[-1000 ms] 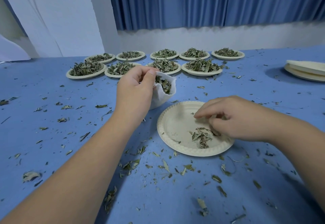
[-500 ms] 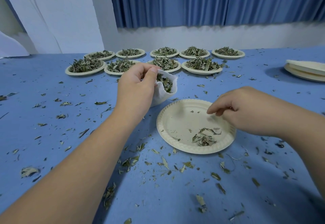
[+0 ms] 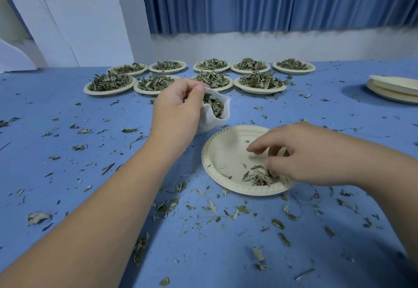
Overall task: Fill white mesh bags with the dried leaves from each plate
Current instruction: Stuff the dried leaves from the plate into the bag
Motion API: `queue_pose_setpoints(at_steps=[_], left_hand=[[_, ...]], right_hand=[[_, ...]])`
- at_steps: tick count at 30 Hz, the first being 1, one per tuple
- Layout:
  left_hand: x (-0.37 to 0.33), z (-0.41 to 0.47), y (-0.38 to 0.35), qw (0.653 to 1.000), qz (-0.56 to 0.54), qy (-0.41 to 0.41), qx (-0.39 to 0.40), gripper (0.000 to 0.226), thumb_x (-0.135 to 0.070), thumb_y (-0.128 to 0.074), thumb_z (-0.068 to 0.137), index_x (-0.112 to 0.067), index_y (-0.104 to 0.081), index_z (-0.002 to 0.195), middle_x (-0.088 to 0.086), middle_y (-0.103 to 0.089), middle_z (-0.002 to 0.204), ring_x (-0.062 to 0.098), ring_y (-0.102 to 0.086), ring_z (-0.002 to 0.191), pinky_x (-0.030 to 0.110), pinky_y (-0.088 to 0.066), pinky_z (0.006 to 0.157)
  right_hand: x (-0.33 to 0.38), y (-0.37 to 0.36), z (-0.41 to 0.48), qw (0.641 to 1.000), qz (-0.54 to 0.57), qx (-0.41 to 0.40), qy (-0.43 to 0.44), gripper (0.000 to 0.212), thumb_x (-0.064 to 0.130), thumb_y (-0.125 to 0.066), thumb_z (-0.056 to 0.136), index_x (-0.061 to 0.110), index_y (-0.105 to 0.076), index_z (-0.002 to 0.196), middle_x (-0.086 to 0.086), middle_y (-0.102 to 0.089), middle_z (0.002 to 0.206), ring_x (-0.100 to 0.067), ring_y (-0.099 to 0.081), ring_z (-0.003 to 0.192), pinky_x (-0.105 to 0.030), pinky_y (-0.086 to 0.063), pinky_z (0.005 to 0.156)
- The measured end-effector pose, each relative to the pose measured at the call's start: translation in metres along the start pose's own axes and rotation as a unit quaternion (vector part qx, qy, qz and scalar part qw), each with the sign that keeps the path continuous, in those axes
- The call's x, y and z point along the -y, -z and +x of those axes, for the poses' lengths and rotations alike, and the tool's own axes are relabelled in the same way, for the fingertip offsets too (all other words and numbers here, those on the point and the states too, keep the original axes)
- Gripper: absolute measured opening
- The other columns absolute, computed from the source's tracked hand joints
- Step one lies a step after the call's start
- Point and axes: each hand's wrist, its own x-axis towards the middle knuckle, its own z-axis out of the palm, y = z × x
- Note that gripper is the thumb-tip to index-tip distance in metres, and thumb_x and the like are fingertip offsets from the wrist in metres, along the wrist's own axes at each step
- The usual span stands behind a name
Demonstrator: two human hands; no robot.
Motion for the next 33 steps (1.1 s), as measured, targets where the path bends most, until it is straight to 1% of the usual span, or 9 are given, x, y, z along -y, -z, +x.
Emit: queue_pose_setpoints(at_steps=[3, 7, 11, 14, 20, 24, 26, 28, 33], left_hand=[[-0.001, -0.001, -0.001, 1.000, 0.005, -0.003, 0.005, 0.021, -0.021, -0.053, 0.098, -0.026, -0.068, 0.086, -0.023, -0.052, 0.056, -0.002, -0.046, 0.055, 0.021, -0.037, 0.060], [-0.001, -0.002, -0.002, 1.000, 0.004, -0.001, 0.006, 0.020, -0.021, -0.053, 0.098, -0.024, -0.069, 0.087, -0.022, -0.053, 0.057, -0.003, -0.046, 0.055, 0.020, -0.037, 0.060], [-0.001, -0.003, -0.002, 1.000, 0.001, 0.002, 0.005, 0.020, -0.020, -0.053, 0.098, -0.023, -0.070, 0.088, -0.022, -0.054, 0.059, -0.001, -0.046, 0.056, 0.022, -0.038, 0.061], [-0.001, -0.003, -0.003, 1.000, 0.005, 0.000, 0.006, 0.020, -0.020, -0.053, 0.098, -0.023, -0.070, 0.088, -0.021, -0.053, 0.059, -0.001, -0.046, 0.056, 0.022, -0.037, 0.061], [-0.001, -0.004, -0.003, 1.000, 0.010, -0.004, 0.012, 0.020, -0.021, -0.053, 0.098, -0.024, -0.069, 0.087, -0.022, -0.052, 0.057, -0.001, -0.045, 0.054, 0.022, -0.036, 0.060], [-0.002, -0.004, -0.003, 1.000, 0.011, -0.007, 0.017, 0.022, -0.020, -0.052, 0.099, -0.024, -0.069, 0.085, -0.021, -0.051, 0.056, 0.000, -0.044, 0.054, 0.024, -0.036, 0.061], [-0.001, -0.003, -0.002, 1.000, 0.007, -0.004, 0.016, 0.021, -0.020, -0.053, 0.098, -0.022, -0.070, 0.087, -0.021, -0.052, 0.057, -0.001, -0.044, 0.053, 0.024, -0.036, 0.061], [0.000, -0.003, -0.002, 1.000, 0.004, -0.001, 0.013, 0.020, -0.021, -0.053, 0.098, -0.021, -0.070, 0.089, -0.021, -0.052, 0.057, -0.001, -0.044, 0.054, 0.025, -0.036, 0.061], [0.001, -0.002, -0.002, 1.000, 0.006, 0.001, 0.011, 0.020, -0.022, -0.053, 0.098, -0.024, -0.071, 0.088, -0.020, -0.054, 0.061, 0.001, -0.046, 0.057, 0.028, -0.039, 0.065]], right_hand=[[0.001, -0.006, 0.003, 0.999, -0.016, 0.034, 0.014, 0.039, 0.049, -0.053, 0.090, 0.049, -0.049, 0.129, 0.033, -0.045, 0.099, 0.021, -0.044, 0.082, -0.007, -0.034, 0.068], [0.005, -0.014, 0.007, 0.997, -0.026, 0.066, 0.026, 0.034, 0.050, -0.055, 0.089, 0.049, -0.054, 0.123, 0.027, -0.041, 0.120, 0.012, -0.042, 0.091, -0.019, -0.036, 0.082], [0.005, -0.019, 0.011, 0.999, -0.006, 0.043, 0.031, 0.024, 0.043, -0.065, 0.085, 0.046, -0.064, 0.109, 0.023, -0.048, 0.109, 0.012, -0.045, 0.081, -0.014, -0.035, 0.070], [0.004, -0.018, 0.012, 0.999, 0.008, 0.031, 0.037, 0.018, 0.041, -0.069, 0.082, 0.045, -0.067, 0.099, 0.021, -0.052, 0.100, 0.016, -0.046, 0.082, -0.010, -0.035, 0.066], [0.002, -0.003, 0.002, 1.000, 0.017, -0.001, -0.003, 0.018, 0.050, -0.058, 0.087, 0.052, -0.061, 0.104, 0.027, -0.055, 0.099, 0.007, -0.056, 0.081, -0.014, -0.040, 0.067], [0.012, -0.010, 0.001, 0.997, -0.033, 0.056, 0.030, 0.029, 0.036, -0.054, 0.094, 0.053, -0.058, 0.118, 0.027, -0.050, 0.111, 0.006, -0.051, 0.089, -0.020, -0.044, 0.079], [0.015, -0.012, 0.001, 0.995, -0.049, 0.075, 0.045, 0.033, 0.025, -0.053, 0.096, 0.049, -0.063, 0.116, 0.023, -0.056, 0.112, 0.000, -0.054, 0.098, -0.028, -0.046, 0.089], [0.015, -0.011, 0.000, 0.994, -0.066, 0.075, 0.051, 0.036, 0.018, -0.050, 0.097, 0.046, -0.068, 0.110, 0.024, -0.056, 0.113, -0.001, -0.053, 0.103, -0.029, -0.045, 0.092], [0.010, 0.001, -0.005, 0.998, -0.038, 0.049, 0.017, 0.033, 0.020, -0.053, 0.095, 0.048, -0.070, 0.094, 0.027, -0.059, 0.105, 0.005, -0.056, 0.093, -0.026, -0.049, 0.085]])
